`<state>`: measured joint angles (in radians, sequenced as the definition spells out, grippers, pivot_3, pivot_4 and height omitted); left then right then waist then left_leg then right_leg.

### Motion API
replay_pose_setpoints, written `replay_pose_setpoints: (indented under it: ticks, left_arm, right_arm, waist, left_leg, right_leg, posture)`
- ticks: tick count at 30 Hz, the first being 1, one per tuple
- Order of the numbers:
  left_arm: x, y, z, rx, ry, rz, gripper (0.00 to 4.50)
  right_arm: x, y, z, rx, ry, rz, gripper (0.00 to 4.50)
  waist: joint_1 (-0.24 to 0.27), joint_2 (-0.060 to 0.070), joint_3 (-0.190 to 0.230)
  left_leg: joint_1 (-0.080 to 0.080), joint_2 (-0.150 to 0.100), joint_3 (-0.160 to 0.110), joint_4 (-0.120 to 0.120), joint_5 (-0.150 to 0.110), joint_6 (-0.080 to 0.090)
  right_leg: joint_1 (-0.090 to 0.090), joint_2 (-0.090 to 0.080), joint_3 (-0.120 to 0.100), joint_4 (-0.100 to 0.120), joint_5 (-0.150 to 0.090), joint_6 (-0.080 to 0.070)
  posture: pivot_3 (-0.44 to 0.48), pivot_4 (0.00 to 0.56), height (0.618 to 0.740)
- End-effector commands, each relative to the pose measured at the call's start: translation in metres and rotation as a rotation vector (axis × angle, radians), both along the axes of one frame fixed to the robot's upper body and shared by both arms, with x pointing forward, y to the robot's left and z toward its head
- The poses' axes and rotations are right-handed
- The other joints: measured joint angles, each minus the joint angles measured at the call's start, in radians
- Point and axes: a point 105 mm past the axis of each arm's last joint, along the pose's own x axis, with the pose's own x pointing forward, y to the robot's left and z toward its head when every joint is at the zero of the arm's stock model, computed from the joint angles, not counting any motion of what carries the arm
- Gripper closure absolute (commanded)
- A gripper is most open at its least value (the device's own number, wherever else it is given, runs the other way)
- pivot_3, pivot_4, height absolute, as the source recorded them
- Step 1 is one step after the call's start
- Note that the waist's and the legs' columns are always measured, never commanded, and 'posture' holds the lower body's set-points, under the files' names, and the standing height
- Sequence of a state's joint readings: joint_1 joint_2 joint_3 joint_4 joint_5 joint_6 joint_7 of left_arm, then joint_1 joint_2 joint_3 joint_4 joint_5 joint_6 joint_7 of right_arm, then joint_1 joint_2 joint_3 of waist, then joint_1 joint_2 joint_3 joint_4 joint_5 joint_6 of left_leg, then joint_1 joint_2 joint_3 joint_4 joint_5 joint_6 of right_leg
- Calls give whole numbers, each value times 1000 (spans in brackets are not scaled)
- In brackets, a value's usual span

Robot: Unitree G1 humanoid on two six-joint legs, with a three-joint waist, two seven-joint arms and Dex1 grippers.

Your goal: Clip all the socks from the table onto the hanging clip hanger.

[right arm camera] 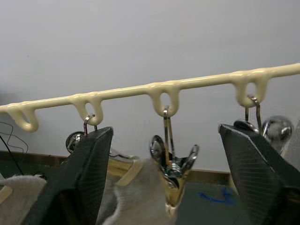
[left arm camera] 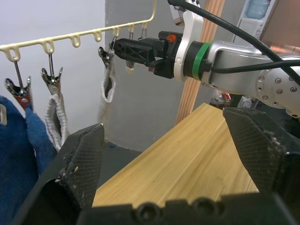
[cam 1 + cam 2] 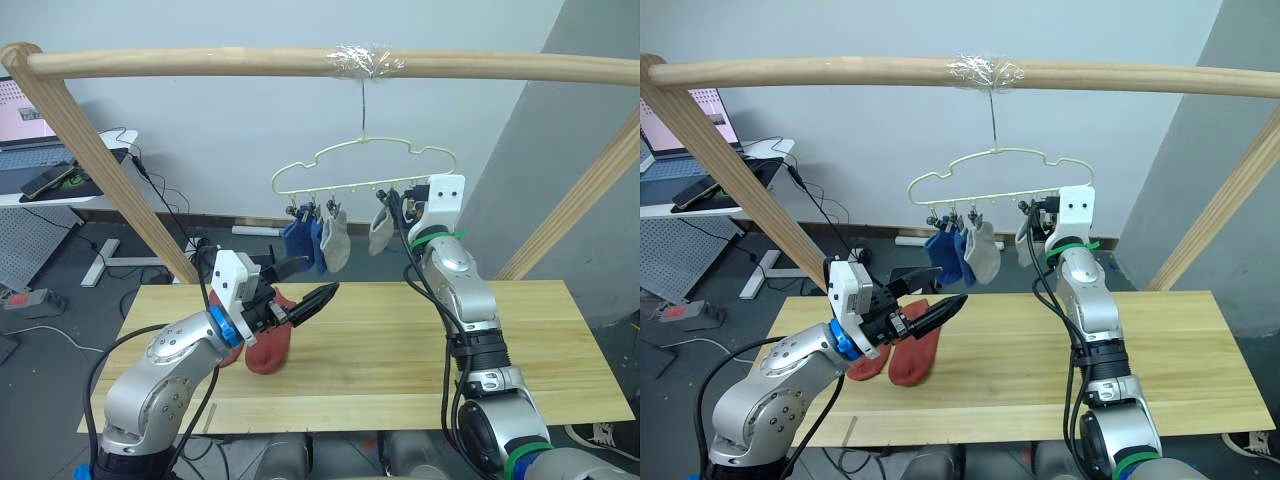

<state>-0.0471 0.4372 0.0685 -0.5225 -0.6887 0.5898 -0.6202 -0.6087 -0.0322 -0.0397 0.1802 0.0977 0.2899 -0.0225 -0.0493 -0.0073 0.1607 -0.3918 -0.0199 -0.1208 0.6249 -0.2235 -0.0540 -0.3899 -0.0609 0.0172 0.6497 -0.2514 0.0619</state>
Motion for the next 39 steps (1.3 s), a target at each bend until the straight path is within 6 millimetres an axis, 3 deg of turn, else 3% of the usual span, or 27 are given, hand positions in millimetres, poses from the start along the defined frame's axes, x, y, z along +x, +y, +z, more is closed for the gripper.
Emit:
replay_pose_setpoints:
  ticks: [1, 7, 11, 39]
  left_arm:
    - [-4, -4, 11, -5, -46, -21, 0]
    - [-4, -4, 10, -5, -46, -22, 0]
    - [-5, -4, 10, -4, -45, -21, 0]
    - [-6, -6, 10, -3, -46, -27, 0]
  right_arm:
    - [0, 1, 21, 11, -73, 1, 953]
    - [1, 4, 21, 29, -71, 10, 953]
    - [1, 5, 21, 33, -68, 14, 1853]
    - [1, 20, 19, 117, -34, 79, 1853]
  waist:
    - [0, 0, 0]
    - [0, 0, 0]
    - [0, 0, 0]
    - [0, 0, 0]
  left_leg:
    - [0, 0, 0, 0, 0, 0]
    - [0, 0, 0, 0, 0, 0]
    - [0, 0, 0, 0, 0, 0]
    - [0, 0, 0, 0, 0, 0]
  right_leg:
    - [0, 0, 0, 0, 0, 0]
    - [0, 0, 0, 0, 0, 0]
    - [0, 0, 0, 0, 0, 0]
    - [0, 0, 0, 0, 0, 0]
  posture:
    - [11, 105, 740]
    - [13, 105, 740]
    - [14, 106, 740]
    - [16, 100, 740]
